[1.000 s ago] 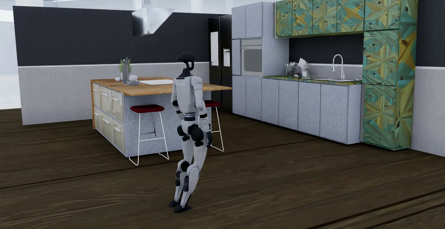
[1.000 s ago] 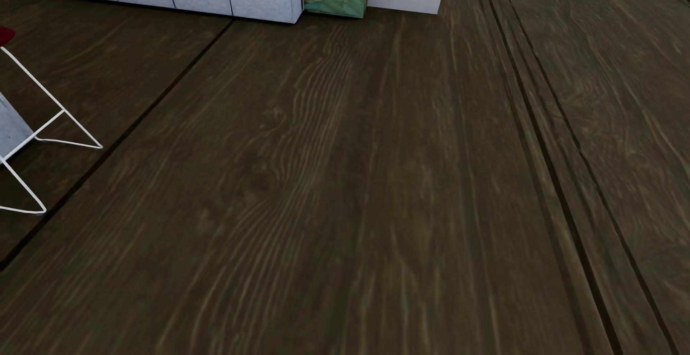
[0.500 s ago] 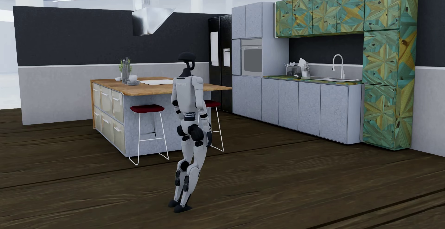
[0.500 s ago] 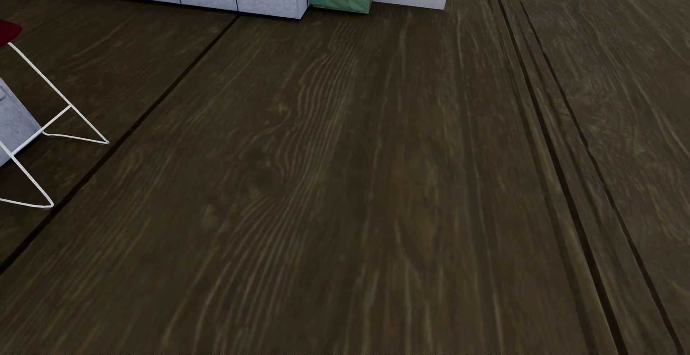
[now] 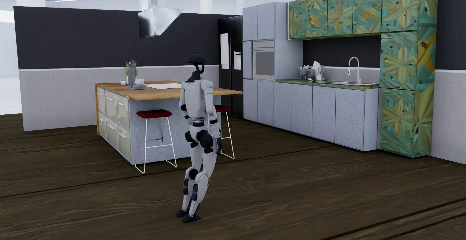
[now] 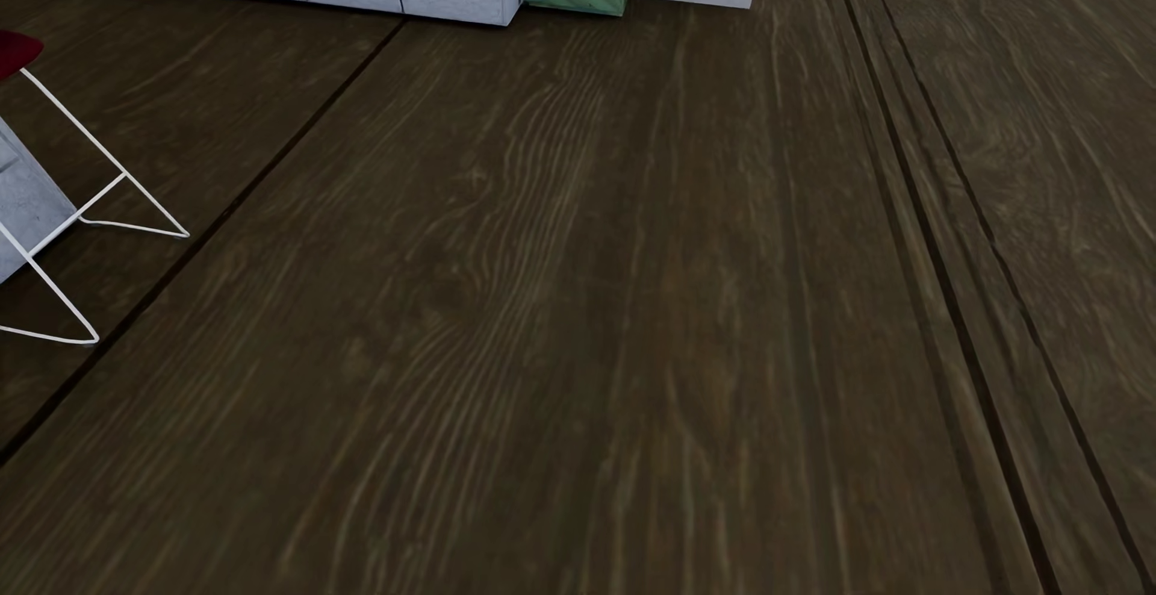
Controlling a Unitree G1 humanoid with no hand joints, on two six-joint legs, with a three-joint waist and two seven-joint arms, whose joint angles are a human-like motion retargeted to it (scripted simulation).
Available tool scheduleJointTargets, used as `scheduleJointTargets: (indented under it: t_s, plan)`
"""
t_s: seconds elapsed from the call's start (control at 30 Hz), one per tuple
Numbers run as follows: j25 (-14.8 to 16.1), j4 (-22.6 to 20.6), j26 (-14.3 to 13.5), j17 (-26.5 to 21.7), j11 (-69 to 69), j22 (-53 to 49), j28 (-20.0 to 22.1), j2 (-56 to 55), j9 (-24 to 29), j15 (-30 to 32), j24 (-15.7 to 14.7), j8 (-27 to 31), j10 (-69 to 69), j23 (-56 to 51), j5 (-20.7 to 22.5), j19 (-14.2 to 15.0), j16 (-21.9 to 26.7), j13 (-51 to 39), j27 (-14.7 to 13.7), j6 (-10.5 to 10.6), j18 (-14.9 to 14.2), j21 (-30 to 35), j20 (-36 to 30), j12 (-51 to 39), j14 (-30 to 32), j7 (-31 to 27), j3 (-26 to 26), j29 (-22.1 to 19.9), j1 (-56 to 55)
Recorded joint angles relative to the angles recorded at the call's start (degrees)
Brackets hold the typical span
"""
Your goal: Remain stationary
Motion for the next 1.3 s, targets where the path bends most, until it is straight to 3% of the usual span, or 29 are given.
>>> scheduleJointTargets:
  t_s: [1.0,1.3]
  plan:
    - [0.0,0.0,0.0,0.0,0.5,0.1,0.0,-0.2,-0.3,-0.3,0.0,0.0,0.2,0.1,0.0,0.0,0.0,0.3,0.0,0.0,0.0,-0.6,-0.1,0.2,0.4,0.0,-0.1,0.0,-0.2]
    - [0.0,0.3,0.0,0.0,0.9,0.0,0.0,-0.1,-1.2,-0.6,0.0,0.0,0.1,0.2,0.3,0.0,-0.3,0.3,0.0,0.8,0.0,-1.1,0.3,0.7,0.5,0.0,-0.2,0.0,0.2]
